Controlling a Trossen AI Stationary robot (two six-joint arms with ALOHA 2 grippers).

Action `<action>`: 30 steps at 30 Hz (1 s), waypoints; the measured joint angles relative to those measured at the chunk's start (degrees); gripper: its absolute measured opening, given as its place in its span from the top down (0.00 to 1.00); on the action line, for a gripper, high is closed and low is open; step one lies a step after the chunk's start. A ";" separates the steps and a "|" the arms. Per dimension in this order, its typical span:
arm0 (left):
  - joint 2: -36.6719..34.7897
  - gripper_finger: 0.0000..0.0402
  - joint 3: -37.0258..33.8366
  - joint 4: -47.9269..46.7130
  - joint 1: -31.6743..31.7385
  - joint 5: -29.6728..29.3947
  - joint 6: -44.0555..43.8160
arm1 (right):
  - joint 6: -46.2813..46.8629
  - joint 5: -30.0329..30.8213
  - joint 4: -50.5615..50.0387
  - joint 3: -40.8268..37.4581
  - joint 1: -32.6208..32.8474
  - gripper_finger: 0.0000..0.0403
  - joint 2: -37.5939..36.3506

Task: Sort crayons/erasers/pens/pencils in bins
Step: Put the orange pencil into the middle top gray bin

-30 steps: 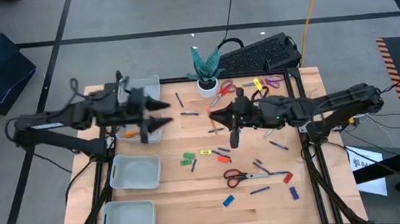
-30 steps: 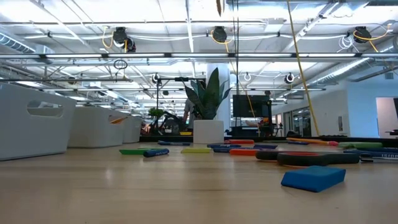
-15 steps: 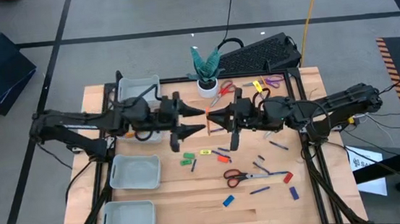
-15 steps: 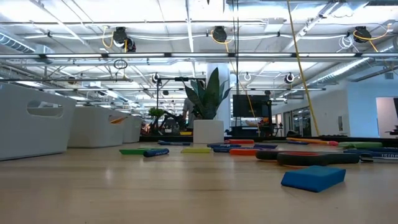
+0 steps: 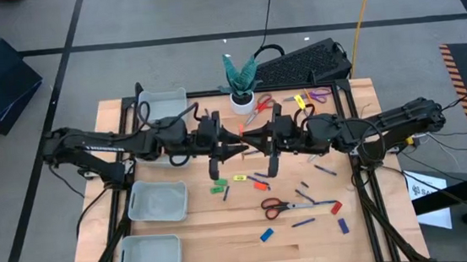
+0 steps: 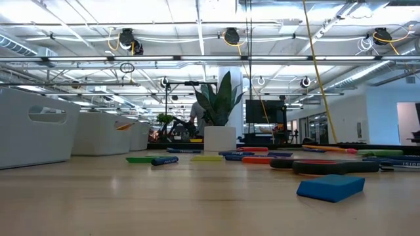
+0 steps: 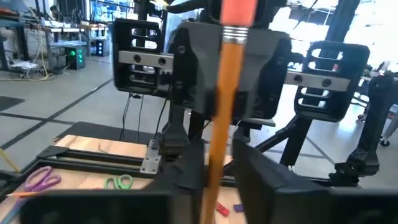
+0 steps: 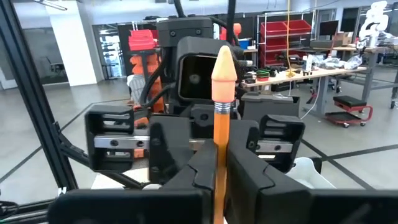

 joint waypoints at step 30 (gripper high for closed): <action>-4.52 0.94 19.34 -102.89 16.95 -9.00 -12.61 | 7.12 0.48 -12.41 -2.91 1.98 0.45 -3.51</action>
